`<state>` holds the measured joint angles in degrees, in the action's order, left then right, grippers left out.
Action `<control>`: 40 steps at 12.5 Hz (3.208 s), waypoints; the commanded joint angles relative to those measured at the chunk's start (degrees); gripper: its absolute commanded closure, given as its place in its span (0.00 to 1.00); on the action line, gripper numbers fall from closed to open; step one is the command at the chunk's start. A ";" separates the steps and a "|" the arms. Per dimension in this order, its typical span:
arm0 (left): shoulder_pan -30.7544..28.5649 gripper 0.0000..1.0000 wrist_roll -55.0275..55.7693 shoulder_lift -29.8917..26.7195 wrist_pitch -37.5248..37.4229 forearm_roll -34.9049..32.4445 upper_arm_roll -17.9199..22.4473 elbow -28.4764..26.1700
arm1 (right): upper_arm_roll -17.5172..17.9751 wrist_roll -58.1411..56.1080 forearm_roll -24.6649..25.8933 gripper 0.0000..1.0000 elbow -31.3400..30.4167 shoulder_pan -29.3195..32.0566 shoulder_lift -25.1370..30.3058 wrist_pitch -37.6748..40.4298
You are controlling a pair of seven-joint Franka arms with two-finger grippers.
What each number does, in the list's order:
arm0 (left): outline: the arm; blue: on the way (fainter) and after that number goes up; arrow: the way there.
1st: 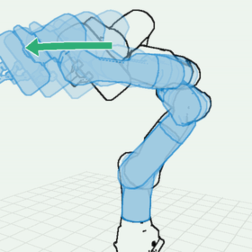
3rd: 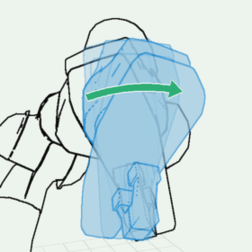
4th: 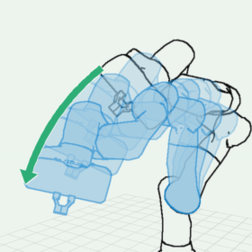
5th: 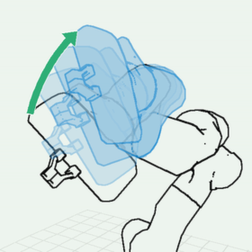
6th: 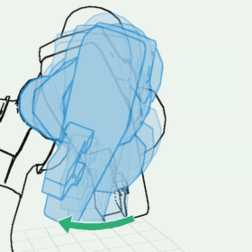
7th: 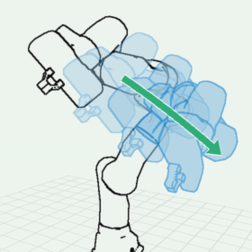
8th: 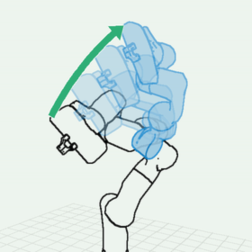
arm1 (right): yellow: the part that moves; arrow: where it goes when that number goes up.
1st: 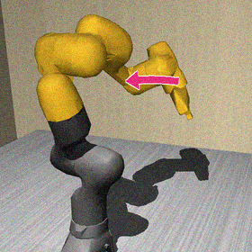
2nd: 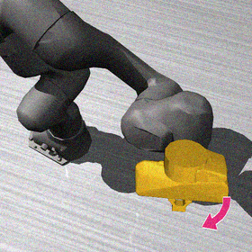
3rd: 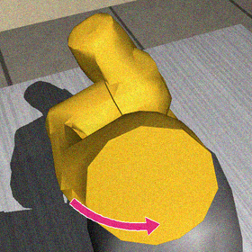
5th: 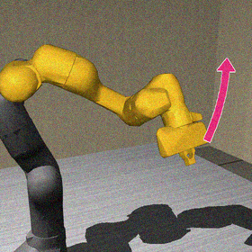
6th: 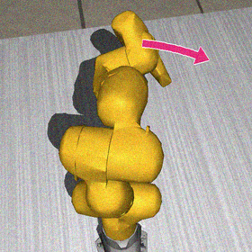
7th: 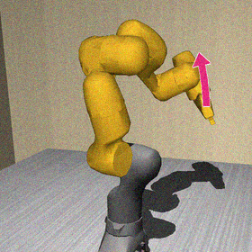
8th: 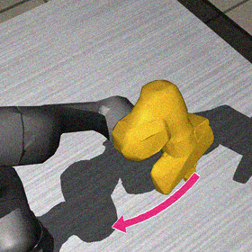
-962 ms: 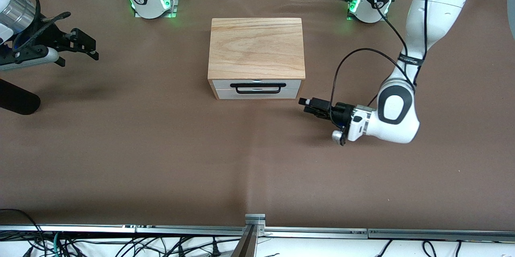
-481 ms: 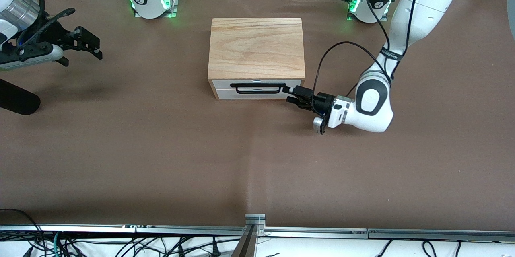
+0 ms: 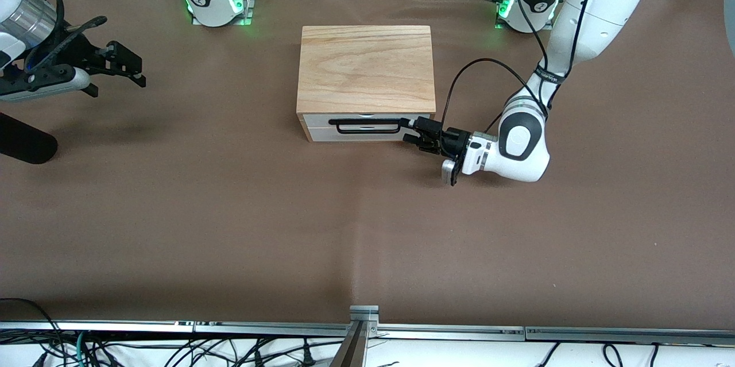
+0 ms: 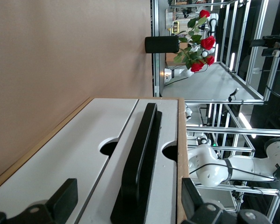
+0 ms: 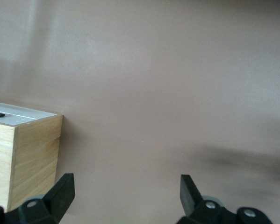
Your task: Pull top drawer with both arms simultaneously
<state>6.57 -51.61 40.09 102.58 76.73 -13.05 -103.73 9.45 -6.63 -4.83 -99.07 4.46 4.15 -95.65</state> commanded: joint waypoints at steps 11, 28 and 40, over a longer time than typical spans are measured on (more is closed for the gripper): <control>0.11 0.00 -2.35 -0.45 0.60 2.54 -0.40 -0.51 | 0.39 2.50 0.26 0.00 0.98 0.20 0.24 0.64; 0.03 0.22 -2.88 -0.54 0.69 3.69 -0.40 0.19 | 9.61 -12.88 -31.01 0.00 -8.16 0.02 -17.32 -19.64; 0.38 0.59 -4.81 -0.45 2.62 3.69 -0.40 0.19 | 18.41 -19.73 -57.74 0.03 -11.31 -9.11 -32.54 -46.02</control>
<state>6.58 -54.45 40.08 104.14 78.28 -13.42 -103.17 27.02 -24.62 -59.68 -108.11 -4.64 -28.65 -139.39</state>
